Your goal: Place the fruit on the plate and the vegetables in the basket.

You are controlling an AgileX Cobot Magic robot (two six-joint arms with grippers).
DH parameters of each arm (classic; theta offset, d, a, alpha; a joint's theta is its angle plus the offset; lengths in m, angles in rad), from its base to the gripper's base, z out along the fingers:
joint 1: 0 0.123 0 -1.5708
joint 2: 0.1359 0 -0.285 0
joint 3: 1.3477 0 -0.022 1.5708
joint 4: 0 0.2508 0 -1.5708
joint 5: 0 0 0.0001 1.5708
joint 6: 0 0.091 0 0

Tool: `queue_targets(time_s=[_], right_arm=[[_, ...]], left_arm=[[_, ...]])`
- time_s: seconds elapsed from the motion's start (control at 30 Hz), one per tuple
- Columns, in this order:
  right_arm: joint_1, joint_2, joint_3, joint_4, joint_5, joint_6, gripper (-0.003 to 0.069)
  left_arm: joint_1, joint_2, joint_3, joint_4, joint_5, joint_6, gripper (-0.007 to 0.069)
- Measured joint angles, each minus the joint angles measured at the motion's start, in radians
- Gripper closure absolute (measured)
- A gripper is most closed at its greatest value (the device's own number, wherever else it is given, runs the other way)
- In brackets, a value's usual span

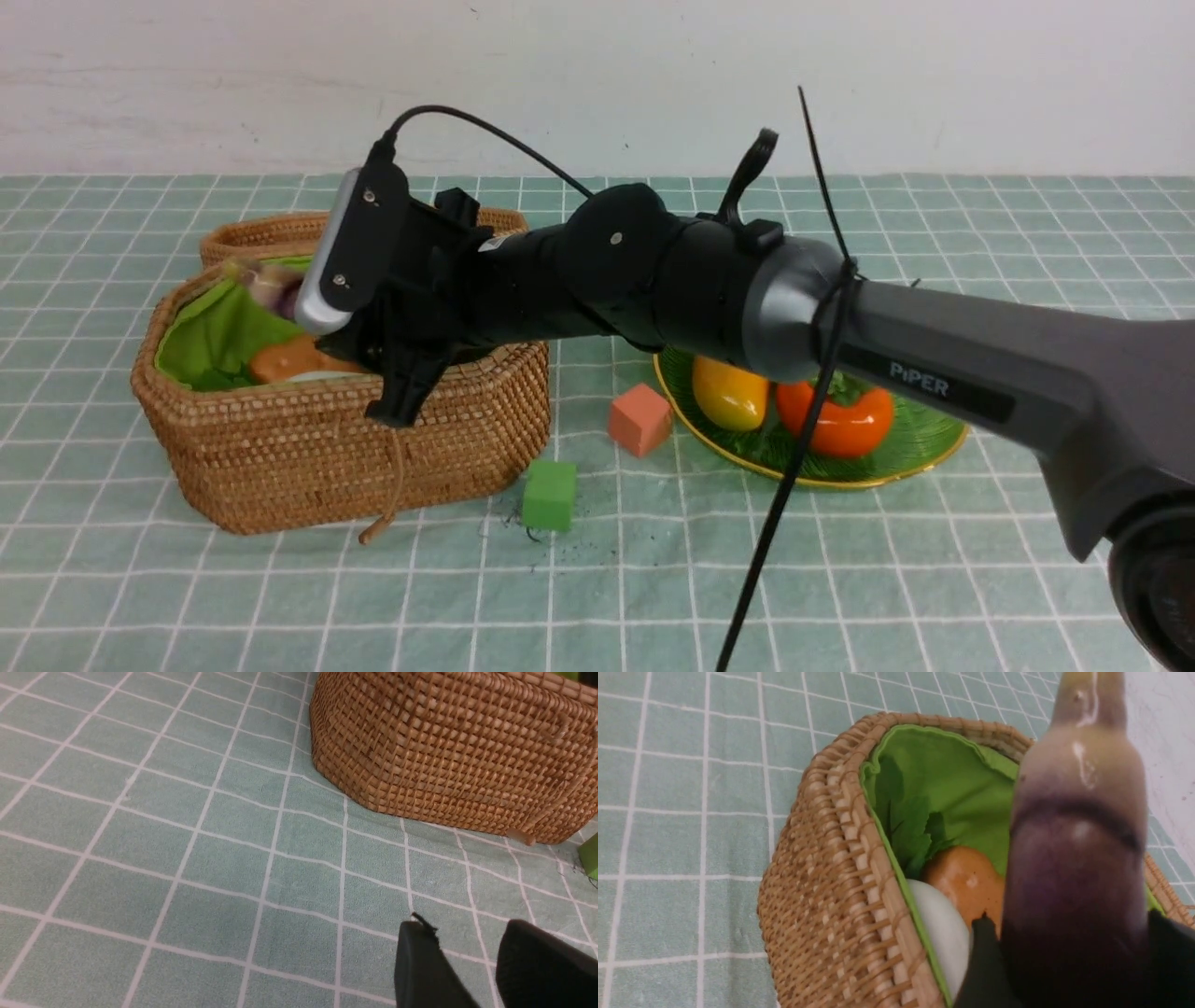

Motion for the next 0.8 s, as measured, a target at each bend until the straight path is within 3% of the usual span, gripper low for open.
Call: queue_targets(time_s=[0.2, 0.4, 0.53, 0.67, 0.7, 0.73, 0.8], right_arm=[[0.000, -0.017, 0.000, 0.010, 0.003, 0.139, 0.0004], [-0.029, -0.124, 0.000, -0.027, 0.131, 0.266, 0.0041], [-0.099, -0.226, -0.001, -0.102, 0.360, 0.358, 0.0206], [-0.221, -0.319, -0.001, -0.235, 0.634, 0.527, 0.0510], [-0.227, -0.322, -0.001, -0.242, 0.654, 0.547, 0.0524], [-0.280, -0.350, -0.001, -0.306, 0.726, 0.632, 0.0628], [-0.315, -0.369, -0.001, -0.346, 0.775, 0.697, 0.0657]], left_arm=[[0.000, 0.000, 0.000, 0.000, 0.000, 0.000, 0.0386], [0.000, 0.000, 0.000, 0.000, 0.000, 0.000, 0.0386], [0.000, 0.000, 0.000, 0.000, 0.000, 0.000, 0.0386], [0.000, 0.000, 0.000, 0.000, 0.000, 0.000, 0.0386], [0.000, 0.000, 0.000, 0.000, 0.000, 0.000, 0.0386], [0.000, 0.000, 0.000, 0.000, 0.000, 0.000, 0.0386], [0.000, 0.000, 0.000, 0.000, 0.000, 0.000, 0.0386]])
